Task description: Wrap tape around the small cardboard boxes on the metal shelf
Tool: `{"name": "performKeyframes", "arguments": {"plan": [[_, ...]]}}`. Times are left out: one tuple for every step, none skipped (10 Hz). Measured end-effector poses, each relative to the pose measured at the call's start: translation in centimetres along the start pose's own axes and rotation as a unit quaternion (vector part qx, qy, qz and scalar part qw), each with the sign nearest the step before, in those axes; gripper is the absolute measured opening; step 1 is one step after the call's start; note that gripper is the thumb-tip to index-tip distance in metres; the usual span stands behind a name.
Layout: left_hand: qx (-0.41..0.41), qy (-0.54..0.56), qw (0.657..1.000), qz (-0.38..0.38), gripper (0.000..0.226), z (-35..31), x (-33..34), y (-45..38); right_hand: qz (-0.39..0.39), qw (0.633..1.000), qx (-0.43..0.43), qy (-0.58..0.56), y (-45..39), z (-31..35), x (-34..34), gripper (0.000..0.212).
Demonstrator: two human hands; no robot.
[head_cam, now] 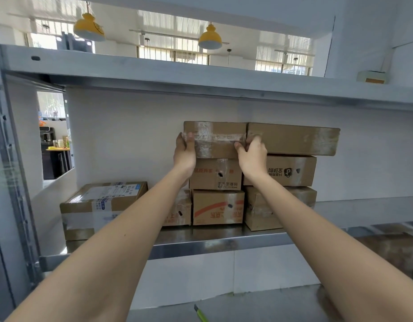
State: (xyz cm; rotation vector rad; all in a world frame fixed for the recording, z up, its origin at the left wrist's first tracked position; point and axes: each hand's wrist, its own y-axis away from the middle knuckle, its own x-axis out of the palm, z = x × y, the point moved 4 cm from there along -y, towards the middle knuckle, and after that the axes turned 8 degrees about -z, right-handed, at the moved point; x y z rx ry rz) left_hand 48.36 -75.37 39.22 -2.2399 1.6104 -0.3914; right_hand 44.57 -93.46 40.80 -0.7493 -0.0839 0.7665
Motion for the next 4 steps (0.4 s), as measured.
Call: {"name": "performKeyframes", "arguments": {"plan": [[-0.001,-0.009,1.000,-0.002,0.063,0.0,-0.3,0.1,-0.002,1.000,0.001,-0.003,0.0,-0.2,0.0,0.034],[-0.005,-0.028,1.000,0.003,0.064,-0.3,-0.8,0.4,0.003,1.000,0.009,-0.002,0.8,0.5,-0.8,0.037],[-0.011,-0.034,0.999,-0.002,0.066,-0.2,-1.4,0.6,-0.028,0.999,-0.003,-0.045,2.7,2.3,-3.3,0.033],[0.001,-0.048,0.999,-0.008,0.068,0.3,-2.6,1.4,-0.064,0.970,-0.119,-0.203,7.0,5.0,-8.4,0.022]]}}
